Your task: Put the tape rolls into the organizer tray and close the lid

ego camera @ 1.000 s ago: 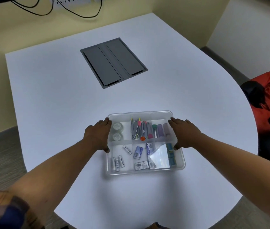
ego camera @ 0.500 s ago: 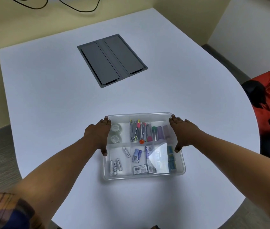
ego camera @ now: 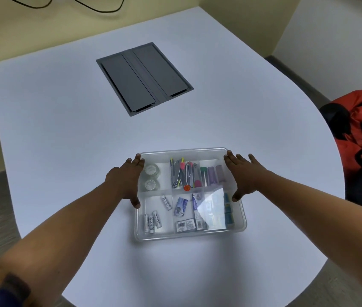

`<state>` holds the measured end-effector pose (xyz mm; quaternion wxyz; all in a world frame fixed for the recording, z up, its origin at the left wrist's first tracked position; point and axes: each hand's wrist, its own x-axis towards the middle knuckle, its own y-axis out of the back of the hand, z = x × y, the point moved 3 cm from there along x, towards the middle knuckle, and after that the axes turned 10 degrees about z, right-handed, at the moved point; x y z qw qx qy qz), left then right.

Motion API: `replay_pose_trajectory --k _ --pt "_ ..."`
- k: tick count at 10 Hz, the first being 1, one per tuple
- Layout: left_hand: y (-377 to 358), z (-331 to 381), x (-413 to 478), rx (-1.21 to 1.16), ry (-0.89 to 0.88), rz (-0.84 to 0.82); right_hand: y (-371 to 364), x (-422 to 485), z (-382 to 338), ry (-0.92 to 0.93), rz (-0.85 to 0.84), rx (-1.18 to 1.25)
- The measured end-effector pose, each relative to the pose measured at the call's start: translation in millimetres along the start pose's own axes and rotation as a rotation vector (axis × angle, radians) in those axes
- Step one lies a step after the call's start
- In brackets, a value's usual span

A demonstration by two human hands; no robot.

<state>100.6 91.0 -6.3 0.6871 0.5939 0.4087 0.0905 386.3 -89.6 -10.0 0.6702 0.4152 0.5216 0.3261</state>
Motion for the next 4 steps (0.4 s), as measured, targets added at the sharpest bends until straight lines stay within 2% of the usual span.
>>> replay_pose_trajectory --k 1,2,3,4 --pt "2.0 5.5 -6.3 0.066 0.002 0.028 5.8 -5.1 -0.8 -0.003 0.013 0.022" --pt "2.9 10.1 -15.4 0.091 -0.024 0.074 21.6 -9.4 -9.4 -0.026 0.178 0.168" --pt "14.6 8.4 -22.5 0.029 -0.048 0.148 50.0 -14.9 -25.7 -0.029 0.42 0.247" --pt "38.5 6.8 -26.8 -0.061 -0.046 0.336 74.8 -18.3 -43.1 -0.028 0.549 0.267"
